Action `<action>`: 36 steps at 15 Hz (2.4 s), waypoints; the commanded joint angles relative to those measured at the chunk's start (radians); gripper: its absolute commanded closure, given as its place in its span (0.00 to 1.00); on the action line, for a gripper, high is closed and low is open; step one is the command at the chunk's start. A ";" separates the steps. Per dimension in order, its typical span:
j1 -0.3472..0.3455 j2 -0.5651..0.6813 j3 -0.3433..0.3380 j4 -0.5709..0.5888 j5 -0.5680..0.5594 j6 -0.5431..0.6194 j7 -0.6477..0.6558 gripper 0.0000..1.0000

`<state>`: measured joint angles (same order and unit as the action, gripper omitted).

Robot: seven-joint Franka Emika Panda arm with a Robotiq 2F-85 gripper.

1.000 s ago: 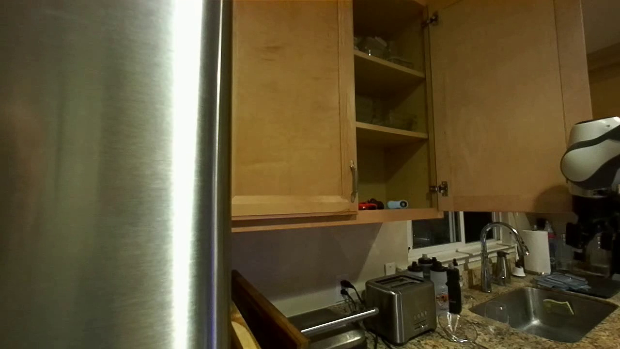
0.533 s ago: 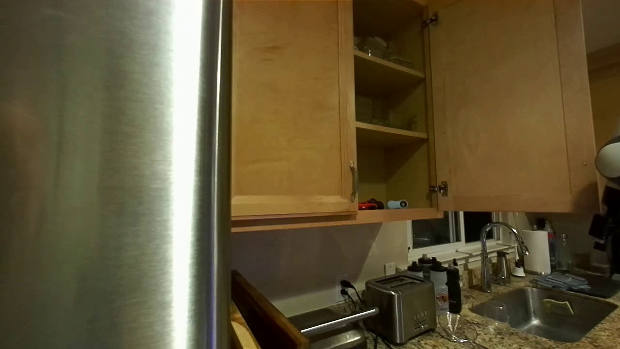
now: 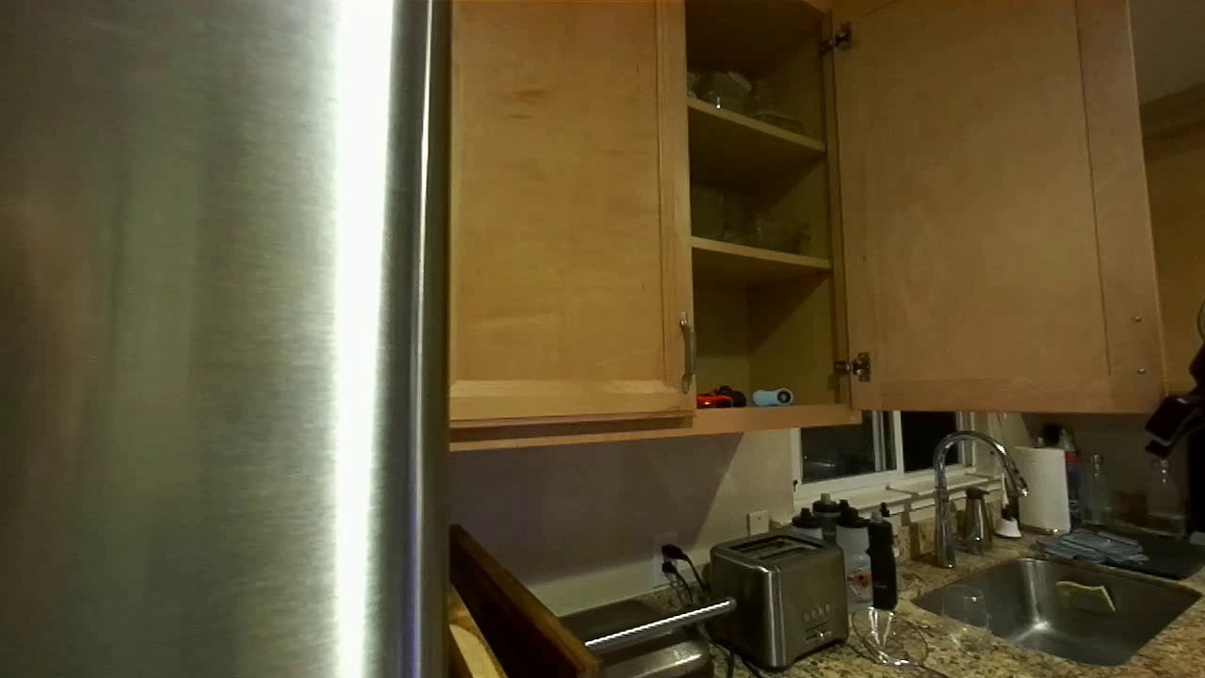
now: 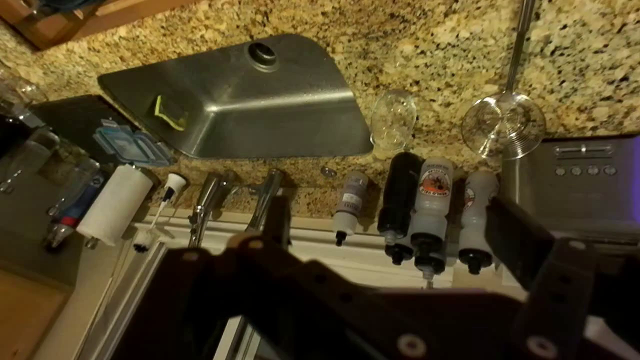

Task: Take the object and put it in the cabinet, then close the door

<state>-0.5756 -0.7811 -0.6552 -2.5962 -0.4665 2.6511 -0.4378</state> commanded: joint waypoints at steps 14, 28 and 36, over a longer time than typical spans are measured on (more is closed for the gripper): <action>0.244 -0.009 -0.183 -0.014 0.072 0.332 -0.174 0.00; 0.113 -0.305 0.058 -0.235 0.039 0.106 -0.363 0.00; 0.186 -0.456 0.180 -0.193 0.065 -0.220 -0.409 0.00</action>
<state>-0.4888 -1.1797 -0.5298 -2.7896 -0.4349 2.4869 -0.8103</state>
